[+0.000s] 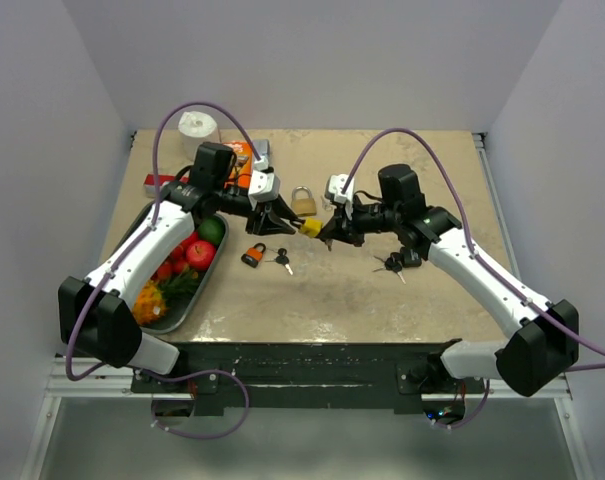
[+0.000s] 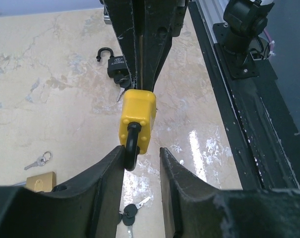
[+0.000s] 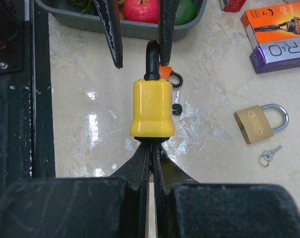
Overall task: Lock with the key
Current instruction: Lock the lock.
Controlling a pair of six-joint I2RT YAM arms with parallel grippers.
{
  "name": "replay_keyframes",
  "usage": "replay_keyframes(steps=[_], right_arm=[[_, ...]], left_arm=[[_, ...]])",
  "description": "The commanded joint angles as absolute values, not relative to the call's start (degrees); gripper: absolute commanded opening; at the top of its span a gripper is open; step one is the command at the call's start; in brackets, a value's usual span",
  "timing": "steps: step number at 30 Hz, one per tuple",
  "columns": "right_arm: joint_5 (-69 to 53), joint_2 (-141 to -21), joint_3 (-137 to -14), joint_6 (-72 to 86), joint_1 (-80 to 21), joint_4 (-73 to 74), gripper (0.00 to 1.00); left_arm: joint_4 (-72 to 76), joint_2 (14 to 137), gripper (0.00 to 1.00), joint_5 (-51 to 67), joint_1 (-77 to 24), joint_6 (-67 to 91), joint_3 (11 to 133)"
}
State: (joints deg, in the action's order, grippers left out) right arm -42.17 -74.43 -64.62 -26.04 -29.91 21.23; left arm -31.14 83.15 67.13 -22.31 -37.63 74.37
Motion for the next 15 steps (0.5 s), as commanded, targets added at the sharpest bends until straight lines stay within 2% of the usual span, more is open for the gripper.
replay_keyframes(steps=[1,9,15], right_arm=[[-44.91,-71.90,-65.21,-24.26,-29.18,14.68,0.00],[-47.81,-72.51,-66.09,-24.79,-29.18,15.56,0.00],[-48.52,-72.51,-66.62,-24.17,-29.27,15.12,0.00]], left_arm=[[-33.48,83.67,0.38,69.26,-22.68,-42.54,76.38],[-31.73,83.85,0.32,68.03,-23.81,-42.19,75.85],[-25.49,82.36,0.15,66.09,-25.75,-37.53,73.13]])
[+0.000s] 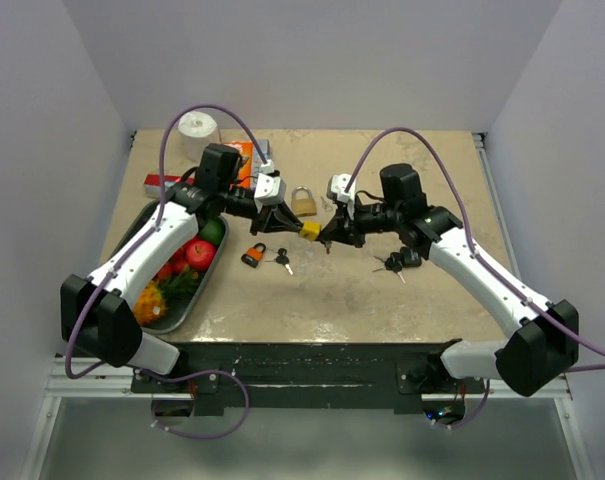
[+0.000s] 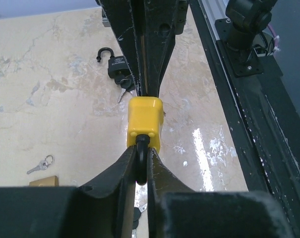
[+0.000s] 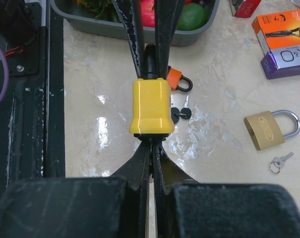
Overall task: Lock with the key
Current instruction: Lock the lock, then place the key at the center of the board.
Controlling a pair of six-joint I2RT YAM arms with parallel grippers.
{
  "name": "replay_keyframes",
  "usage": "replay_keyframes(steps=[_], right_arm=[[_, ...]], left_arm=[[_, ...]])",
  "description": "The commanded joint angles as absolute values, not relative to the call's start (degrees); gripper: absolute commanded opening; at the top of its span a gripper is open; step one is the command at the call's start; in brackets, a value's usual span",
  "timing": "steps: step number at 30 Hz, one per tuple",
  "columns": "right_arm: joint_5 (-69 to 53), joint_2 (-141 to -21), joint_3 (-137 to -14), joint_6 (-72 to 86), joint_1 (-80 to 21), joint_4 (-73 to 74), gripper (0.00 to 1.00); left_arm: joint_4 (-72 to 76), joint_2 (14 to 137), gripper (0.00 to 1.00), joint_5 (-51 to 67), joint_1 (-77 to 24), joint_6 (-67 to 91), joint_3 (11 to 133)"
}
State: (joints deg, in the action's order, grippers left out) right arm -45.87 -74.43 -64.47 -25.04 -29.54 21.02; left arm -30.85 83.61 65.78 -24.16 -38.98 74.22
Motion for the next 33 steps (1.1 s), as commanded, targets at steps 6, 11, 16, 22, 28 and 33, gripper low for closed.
replay_keyframes(steps=[6,11,16,22,28,33], right_arm=[[-46.33,-71.64,-65.92,-26.98,-28.92,19.41,0.00],[-45.44,-69.96,-63.64,-31.37,-26.64,25.12,0.00],[-46.76,-68.64,-61.35,-34.62,-20.05,29.61,0.00],[-44.83,-70.74,-56.88,-28.32,-18.63,27.52,0.00],[-38.67,-78.83,-52.30,-9.60,-18.63,15.05,0.00],[-38.15,-85.32,-49.92,-0.98,-19.34,8.89,0.00]], left_arm=[[-27.95,82.35,0.00,64.25,-23.39,-39.73,73.56],[-34.09,84.20,0.00,65.12,-19.96,-44.90,77.86],[-38.57,84.73,0.00,65.83,-18.19,-49.91,79.19],[-36.92,85.17,0.00,65.66,-18.19,-48.35,78.75],[-34.02,84.46,0.00,63.90,-18.19,-44.83,76.74],[-32.08,82.36,0.00,62.32,-18.28,-43.16,72.96]])
